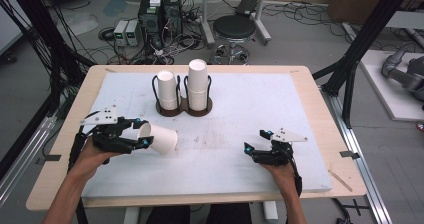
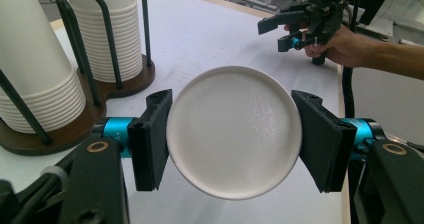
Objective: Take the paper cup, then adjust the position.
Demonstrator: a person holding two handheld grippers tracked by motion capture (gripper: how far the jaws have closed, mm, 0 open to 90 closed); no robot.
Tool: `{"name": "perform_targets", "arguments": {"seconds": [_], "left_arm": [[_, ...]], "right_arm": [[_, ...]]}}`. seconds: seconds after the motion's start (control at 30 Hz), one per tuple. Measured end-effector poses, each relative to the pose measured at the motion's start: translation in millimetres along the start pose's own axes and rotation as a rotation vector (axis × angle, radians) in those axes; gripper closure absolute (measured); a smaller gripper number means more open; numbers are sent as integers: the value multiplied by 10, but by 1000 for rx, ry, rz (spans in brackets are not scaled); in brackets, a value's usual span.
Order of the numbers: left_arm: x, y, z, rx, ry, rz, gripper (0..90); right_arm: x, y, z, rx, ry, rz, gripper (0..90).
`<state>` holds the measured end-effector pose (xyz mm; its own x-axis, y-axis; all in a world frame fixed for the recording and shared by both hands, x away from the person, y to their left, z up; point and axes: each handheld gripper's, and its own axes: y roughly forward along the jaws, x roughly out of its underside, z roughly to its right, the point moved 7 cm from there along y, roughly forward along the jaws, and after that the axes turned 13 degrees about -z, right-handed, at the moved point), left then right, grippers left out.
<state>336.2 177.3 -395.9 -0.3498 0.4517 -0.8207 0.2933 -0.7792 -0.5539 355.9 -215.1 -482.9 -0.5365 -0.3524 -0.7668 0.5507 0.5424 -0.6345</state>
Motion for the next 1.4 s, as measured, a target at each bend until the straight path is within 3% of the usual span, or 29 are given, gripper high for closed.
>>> {"name": "perform_targets", "arguments": {"seconds": [1.1,1.4], "left_arm": [[-1,59,47,19,32,-9,362],[-20,50,56,37,38,8,362]], "right_arm": [[-3,-13,8,-25,12,10,175],[-66,-52,-51,-60,-37,31,175]]}}
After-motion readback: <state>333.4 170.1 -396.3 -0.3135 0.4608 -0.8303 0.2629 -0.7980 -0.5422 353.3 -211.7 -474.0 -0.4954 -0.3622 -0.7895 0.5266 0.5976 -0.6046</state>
